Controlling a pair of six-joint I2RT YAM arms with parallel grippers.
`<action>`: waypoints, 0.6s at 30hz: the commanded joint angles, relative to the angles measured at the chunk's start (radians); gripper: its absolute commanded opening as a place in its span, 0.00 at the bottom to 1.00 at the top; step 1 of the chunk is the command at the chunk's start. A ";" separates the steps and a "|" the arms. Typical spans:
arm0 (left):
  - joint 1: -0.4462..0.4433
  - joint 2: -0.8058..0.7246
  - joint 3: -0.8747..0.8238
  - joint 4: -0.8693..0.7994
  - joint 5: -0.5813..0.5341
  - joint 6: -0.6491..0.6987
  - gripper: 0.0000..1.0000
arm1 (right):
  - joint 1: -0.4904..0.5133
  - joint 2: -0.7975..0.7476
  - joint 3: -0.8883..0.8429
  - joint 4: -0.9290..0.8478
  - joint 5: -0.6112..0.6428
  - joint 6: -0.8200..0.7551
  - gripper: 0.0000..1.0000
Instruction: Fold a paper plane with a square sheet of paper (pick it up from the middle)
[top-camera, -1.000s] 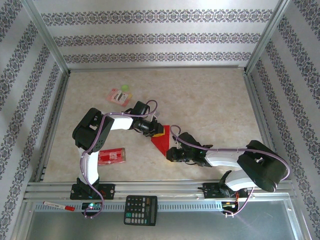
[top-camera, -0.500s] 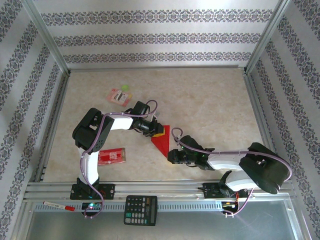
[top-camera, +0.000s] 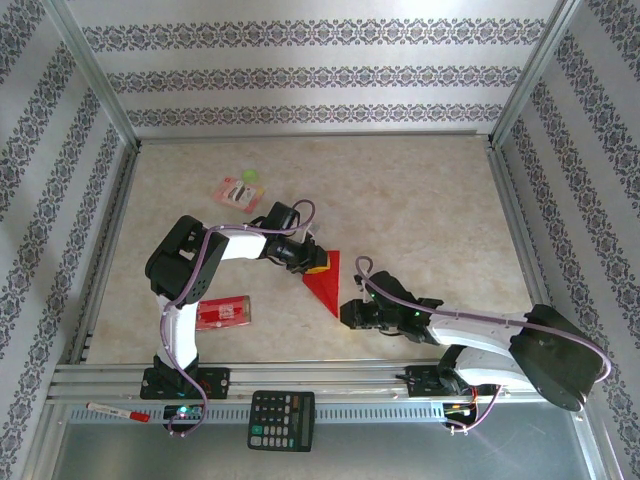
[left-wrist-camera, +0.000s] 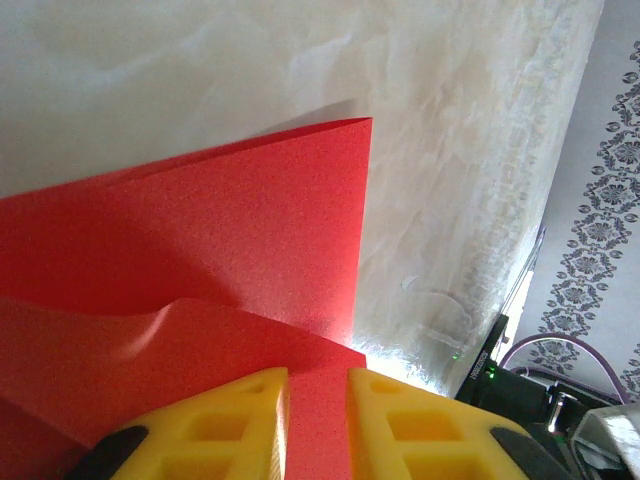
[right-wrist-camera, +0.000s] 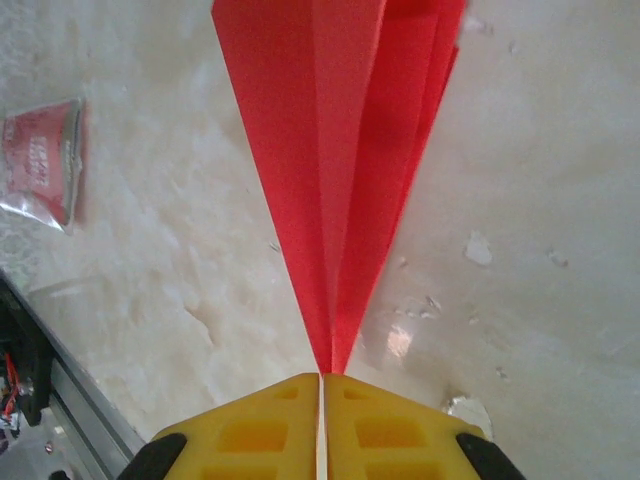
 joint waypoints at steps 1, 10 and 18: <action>0.001 0.070 -0.013 -0.079 -0.096 0.017 0.23 | -0.006 0.029 0.078 -0.015 -0.008 -0.025 0.10; 0.001 0.070 -0.014 -0.077 -0.093 0.017 0.23 | -0.038 0.179 0.166 0.005 -0.054 -0.082 0.10; 0.000 0.068 -0.011 -0.080 -0.092 0.017 0.23 | -0.066 0.260 0.156 0.018 -0.073 -0.106 0.09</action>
